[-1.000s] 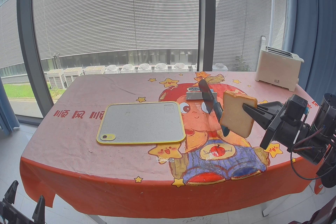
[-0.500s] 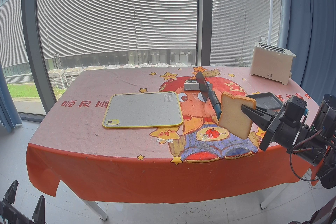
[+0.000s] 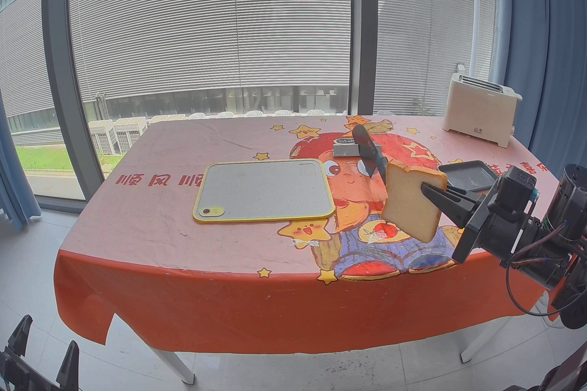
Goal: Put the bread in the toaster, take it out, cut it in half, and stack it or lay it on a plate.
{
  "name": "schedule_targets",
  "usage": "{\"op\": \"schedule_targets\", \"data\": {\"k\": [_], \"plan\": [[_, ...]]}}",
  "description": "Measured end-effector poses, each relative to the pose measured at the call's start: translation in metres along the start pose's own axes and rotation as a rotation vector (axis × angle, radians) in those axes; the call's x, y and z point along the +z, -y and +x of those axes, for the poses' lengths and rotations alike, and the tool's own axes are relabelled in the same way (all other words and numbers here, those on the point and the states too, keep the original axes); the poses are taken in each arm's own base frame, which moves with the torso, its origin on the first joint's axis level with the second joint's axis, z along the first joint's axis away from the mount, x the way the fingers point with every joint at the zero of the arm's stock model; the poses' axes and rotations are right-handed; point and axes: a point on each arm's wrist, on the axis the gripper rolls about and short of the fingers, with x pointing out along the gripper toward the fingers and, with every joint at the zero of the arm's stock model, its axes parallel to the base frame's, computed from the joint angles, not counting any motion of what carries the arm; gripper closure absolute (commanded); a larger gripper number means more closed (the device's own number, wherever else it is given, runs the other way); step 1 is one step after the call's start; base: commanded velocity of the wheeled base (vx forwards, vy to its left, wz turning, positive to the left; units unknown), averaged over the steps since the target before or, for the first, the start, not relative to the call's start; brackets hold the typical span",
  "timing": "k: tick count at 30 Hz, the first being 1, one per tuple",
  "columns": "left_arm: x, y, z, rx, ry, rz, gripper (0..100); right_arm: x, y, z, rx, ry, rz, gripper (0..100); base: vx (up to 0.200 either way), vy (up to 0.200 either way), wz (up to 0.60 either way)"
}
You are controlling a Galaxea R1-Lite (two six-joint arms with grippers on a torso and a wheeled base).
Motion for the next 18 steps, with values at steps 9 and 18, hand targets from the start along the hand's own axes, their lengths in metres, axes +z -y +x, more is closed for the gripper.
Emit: {"op": "schedule_targets", "data": {"k": [9, 18], "plan": [[0.0000, 0.0000, 0.0000, 0.000, 0.000, 0.000, 0, -0.0006, -0.0010, 0.0004, 0.004, -0.002, 0.001, 100, 0.000, 0.133, 0.00], [0.0000, 0.0000, 0.0000, 0.000, 0.000, 0.000, 0, -0.0012, -0.0020, 0.0009, 0.009, -0.005, 0.014, 100, 0.000, 0.000, 0.00]]}}
